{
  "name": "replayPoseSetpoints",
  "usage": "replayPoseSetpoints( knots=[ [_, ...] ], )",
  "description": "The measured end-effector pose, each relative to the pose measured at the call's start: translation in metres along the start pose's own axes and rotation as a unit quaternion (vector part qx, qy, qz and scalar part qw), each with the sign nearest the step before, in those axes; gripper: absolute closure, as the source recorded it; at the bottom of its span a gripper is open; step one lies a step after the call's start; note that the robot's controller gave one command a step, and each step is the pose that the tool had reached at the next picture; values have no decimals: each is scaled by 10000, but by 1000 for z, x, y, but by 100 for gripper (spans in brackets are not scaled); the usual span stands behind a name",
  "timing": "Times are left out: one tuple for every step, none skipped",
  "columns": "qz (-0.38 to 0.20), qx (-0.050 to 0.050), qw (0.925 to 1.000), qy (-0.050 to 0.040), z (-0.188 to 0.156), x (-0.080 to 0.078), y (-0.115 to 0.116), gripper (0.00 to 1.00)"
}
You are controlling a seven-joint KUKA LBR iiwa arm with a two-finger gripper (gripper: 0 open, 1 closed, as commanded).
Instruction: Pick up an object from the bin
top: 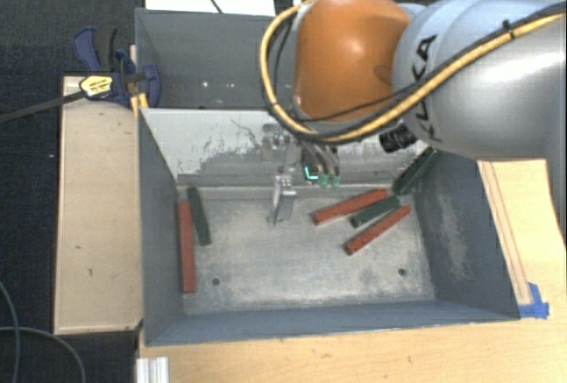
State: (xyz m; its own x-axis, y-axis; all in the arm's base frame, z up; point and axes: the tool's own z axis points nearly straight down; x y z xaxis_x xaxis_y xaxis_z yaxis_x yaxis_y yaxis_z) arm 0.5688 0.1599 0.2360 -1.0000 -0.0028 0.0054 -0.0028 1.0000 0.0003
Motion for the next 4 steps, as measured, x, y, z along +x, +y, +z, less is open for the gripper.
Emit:
replayPoseSetpoints(
  knots=[
    [-56,14,10000,-30,14,-6,-58,0],
    [147,15,9999,-33,-2,32,-138,0],
    [396,-2,9992,-10,170,14,-151,0],
    [317,-11,9995,-61,165,-21,-121,0]
  ],
)
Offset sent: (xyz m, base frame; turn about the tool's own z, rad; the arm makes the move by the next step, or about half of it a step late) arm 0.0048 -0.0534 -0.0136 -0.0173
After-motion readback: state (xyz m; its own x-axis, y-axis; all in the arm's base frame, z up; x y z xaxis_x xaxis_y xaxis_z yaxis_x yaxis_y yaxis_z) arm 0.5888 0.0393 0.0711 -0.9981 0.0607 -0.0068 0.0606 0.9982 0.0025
